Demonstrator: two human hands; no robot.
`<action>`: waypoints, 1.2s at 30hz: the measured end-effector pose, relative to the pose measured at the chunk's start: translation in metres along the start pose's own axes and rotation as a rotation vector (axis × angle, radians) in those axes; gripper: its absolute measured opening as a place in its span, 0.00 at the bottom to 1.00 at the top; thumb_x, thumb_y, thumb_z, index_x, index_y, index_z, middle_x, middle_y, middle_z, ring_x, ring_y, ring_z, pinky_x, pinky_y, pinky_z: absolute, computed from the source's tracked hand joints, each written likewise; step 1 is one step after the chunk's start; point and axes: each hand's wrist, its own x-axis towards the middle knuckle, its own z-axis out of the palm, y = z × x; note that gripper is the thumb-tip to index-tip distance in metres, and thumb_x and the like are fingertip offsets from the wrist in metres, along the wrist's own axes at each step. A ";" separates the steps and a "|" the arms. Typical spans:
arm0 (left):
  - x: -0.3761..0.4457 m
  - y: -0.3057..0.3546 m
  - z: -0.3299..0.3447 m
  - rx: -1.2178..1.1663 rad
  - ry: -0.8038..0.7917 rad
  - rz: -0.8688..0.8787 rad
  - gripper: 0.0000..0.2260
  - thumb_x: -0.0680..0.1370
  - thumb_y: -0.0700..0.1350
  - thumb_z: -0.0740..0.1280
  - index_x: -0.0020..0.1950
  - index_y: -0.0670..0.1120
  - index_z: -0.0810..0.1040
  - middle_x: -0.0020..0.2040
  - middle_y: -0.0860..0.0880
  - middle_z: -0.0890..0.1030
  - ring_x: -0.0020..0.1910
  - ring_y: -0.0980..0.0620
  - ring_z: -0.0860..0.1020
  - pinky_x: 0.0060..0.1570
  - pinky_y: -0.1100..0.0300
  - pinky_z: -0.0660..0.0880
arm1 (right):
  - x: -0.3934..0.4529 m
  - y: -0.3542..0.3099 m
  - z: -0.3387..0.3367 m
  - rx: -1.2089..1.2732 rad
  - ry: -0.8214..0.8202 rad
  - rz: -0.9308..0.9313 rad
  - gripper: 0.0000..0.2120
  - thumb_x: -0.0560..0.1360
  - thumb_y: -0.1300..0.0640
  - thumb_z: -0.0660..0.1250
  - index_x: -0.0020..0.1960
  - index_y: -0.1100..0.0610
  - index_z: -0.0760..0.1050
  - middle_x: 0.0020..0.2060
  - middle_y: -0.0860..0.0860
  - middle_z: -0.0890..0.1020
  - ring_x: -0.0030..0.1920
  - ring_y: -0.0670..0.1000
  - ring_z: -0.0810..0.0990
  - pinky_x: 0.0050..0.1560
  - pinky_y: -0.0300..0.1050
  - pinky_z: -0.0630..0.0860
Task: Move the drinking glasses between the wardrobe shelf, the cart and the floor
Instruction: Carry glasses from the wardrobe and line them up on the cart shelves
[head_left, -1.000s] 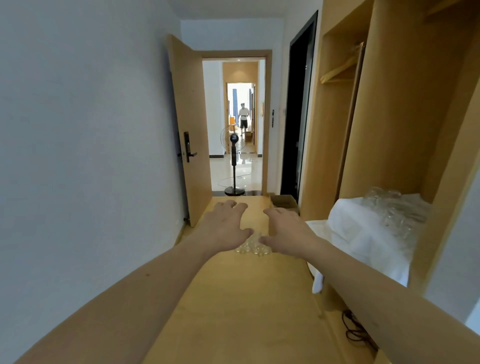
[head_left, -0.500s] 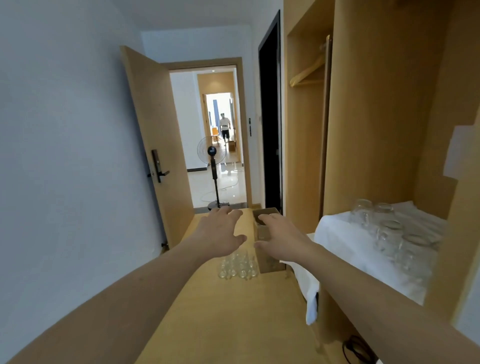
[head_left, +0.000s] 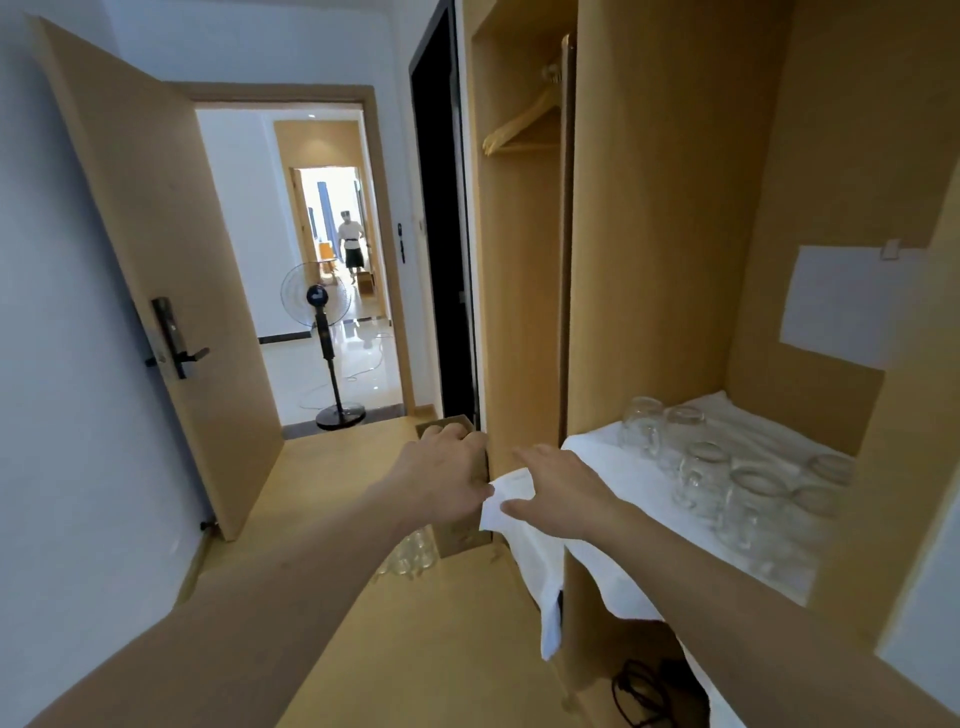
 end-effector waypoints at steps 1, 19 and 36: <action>0.015 -0.001 0.002 -0.015 0.002 0.024 0.30 0.78 0.59 0.66 0.77 0.51 0.64 0.72 0.46 0.71 0.72 0.41 0.67 0.66 0.42 0.72 | 0.007 0.008 0.000 -0.014 0.004 0.026 0.31 0.74 0.37 0.70 0.74 0.44 0.67 0.72 0.47 0.72 0.69 0.53 0.73 0.58 0.44 0.69; 0.231 -0.038 0.033 -0.150 -0.045 0.468 0.31 0.79 0.59 0.66 0.79 0.51 0.62 0.75 0.46 0.68 0.72 0.42 0.66 0.69 0.43 0.70 | 0.137 0.056 -0.017 -0.199 0.058 0.453 0.35 0.76 0.39 0.68 0.78 0.49 0.62 0.73 0.51 0.71 0.72 0.56 0.69 0.69 0.55 0.70; 0.341 0.040 0.077 -0.305 -0.123 0.751 0.29 0.79 0.58 0.68 0.77 0.54 0.65 0.72 0.48 0.71 0.69 0.44 0.70 0.64 0.51 0.71 | 0.136 0.145 -0.031 -0.236 0.091 0.812 0.35 0.75 0.39 0.68 0.77 0.50 0.63 0.72 0.53 0.71 0.71 0.57 0.69 0.68 0.53 0.71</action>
